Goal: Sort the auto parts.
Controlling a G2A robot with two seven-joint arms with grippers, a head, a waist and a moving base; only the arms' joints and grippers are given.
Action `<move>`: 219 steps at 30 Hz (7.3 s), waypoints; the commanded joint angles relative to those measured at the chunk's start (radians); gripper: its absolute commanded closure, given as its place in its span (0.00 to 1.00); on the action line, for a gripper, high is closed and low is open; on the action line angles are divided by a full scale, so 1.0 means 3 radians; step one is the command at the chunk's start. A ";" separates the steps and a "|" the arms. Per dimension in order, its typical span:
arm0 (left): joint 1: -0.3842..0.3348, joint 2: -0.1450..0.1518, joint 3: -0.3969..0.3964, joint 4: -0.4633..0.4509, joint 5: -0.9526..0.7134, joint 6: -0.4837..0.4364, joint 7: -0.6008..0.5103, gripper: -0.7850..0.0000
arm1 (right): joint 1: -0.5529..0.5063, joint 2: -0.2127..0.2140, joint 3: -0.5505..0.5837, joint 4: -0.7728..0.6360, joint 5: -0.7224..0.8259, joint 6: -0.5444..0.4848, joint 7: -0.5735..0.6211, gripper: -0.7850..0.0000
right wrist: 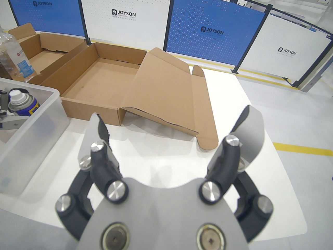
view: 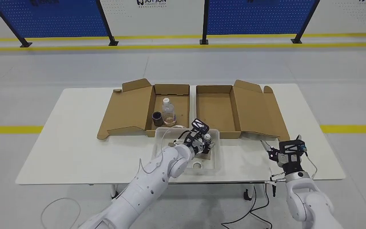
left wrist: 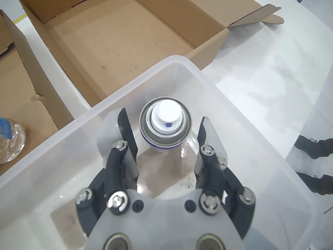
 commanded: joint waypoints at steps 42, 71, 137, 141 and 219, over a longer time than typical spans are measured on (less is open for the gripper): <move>0.0055 -0.0056 -0.0126 0.0078 0.0150 -0.0095 0.0007 1.00 | 0.0000 0.0000 0.0000 0.0000 0.0000 0.0000 0.0000 0.00; 0.0700 0.0217 -0.0839 -0.1189 0.0234 -0.0506 -0.0408 1.00 | 0.0000 0.0000 0.0000 0.0000 0.0000 0.0000 0.0000 0.00; 0.0955 0.0456 -0.1172 -0.1824 0.0263 -0.0486 -0.0369 1.00 | 0.0000 0.0000 0.0000 0.0000 0.0000 0.0000 0.0000 0.00; 0.0761 0.0417 -0.1045 -0.1638 0.0258 -0.0362 -0.0299 1.00 | 0.0000 0.0000 0.0000 0.0000 0.0000 0.0000 0.0000 0.00; -0.0510 -0.0081 -0.0567 0.1086 0.0093 0.0216 0.0665 0.76 | 0.0000 0.0000 0.0000 0.0000 0.0000 0.0000 0.0000 0.00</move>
